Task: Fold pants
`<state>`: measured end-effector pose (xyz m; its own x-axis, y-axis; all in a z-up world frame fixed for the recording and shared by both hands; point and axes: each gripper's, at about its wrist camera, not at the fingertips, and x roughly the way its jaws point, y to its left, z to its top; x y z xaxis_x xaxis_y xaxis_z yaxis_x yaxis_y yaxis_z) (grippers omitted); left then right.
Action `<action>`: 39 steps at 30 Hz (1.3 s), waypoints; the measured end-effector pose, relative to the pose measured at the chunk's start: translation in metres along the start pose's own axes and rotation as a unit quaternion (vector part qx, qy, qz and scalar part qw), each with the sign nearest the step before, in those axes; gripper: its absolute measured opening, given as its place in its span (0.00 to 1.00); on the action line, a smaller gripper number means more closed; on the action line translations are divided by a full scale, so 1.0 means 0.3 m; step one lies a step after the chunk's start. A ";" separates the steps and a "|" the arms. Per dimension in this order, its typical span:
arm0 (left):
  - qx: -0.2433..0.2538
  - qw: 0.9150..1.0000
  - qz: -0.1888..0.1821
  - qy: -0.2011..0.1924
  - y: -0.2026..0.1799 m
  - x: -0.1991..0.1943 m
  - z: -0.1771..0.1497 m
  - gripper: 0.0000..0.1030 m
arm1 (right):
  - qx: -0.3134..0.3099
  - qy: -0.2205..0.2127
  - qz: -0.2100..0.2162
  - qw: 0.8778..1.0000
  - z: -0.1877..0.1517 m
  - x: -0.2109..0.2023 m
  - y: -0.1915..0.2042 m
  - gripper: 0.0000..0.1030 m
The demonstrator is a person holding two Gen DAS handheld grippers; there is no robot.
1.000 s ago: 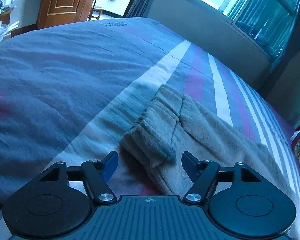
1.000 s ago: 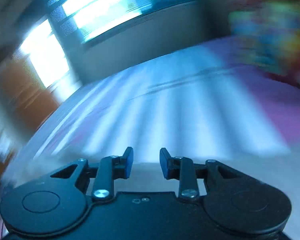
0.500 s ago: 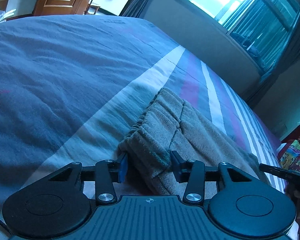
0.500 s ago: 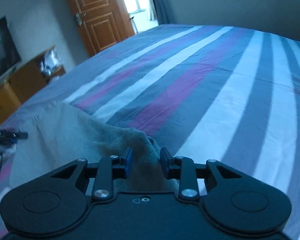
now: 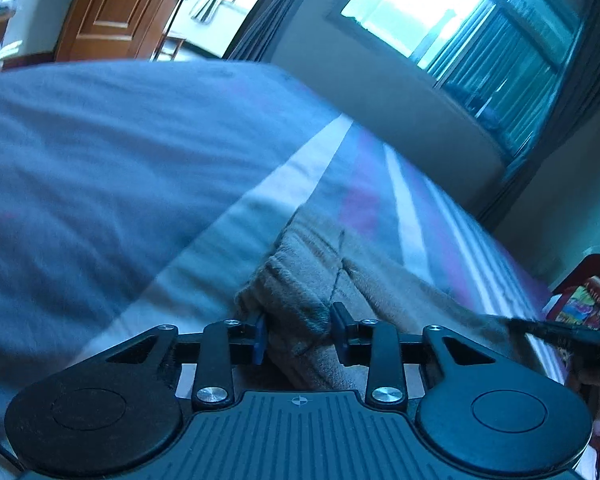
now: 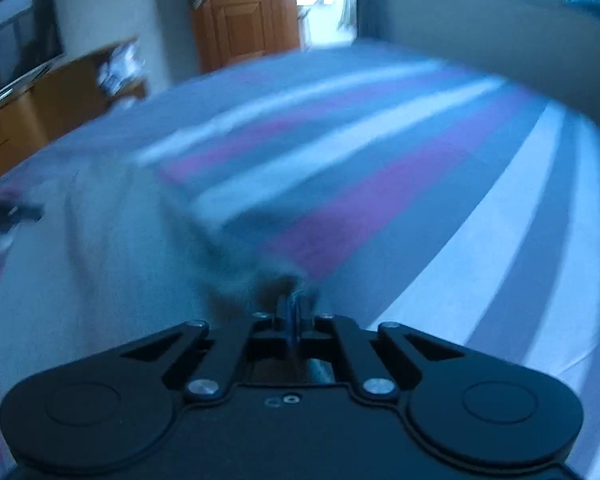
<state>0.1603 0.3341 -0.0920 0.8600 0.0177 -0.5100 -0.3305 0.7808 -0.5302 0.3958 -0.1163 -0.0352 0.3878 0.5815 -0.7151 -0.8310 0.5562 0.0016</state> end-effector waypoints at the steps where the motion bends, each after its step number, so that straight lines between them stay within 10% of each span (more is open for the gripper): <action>1: 0.006 1.000 0.005 0.002 -0.004 0.006 0.004 0.32 | 0.010 -0.022 -0.008 1.000 0.020 -0.025 -0.011 0.01; 5: -0.008 1.000 0.023 0.019 0.035 0.061 -0.014 0.35 | 0.013 0.016 -0.033 0.999 0.005 0.058 -0.034 0.01; 9: -0.006 0.998 0.048 0.032 0.038 0.040 -0.010 0.65 | 0.030 0.021 -0.052 0.998 -0.067 0.076 -0.031 0.05; 17: 0.106 0.992 0.057 -0.035 -0.134 -0.138 -0.043 0.65 | 0.106 -0.061 -0.116 0.986 -0.278 -0.368 -0.102 0.12; 23: 0.211 0.974 0.074 0.045 -0.320 0.084 -0.115 0.65 | 0.166 -0.029 -0.114 0.979 -0.424 -0.342 -0.058 0.16; 30: 0.239 0.967 0.077 0.043 -0.347 0.057 -0.098 0.65 | 0.310 -0.064 -0.252 0.914 -0.692 -0.611 -0.243 0.08; 33: 0.236 0.969 0.067 0.016 -0.351 0.018 -0.086 0.65 | 0.321 -0.092 -0.293 0.896 -0.783 -0.791 -0.262 0.22; 39: 0.240 0.966 0.086 0.050 -0.393 0.101 -0.106 0.65 | 0.321 -0.117 -0.306 0.889 -0.851 -0.937 -0.250 0.21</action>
<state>0.2130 0.2226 -0.0665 0.7585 0.1301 -0.6385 -0.2255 0.9717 -0.0698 0.2474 -0.4731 -0.0129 0.8236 0.1202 -0.5543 -0.0668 0.9910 0.1157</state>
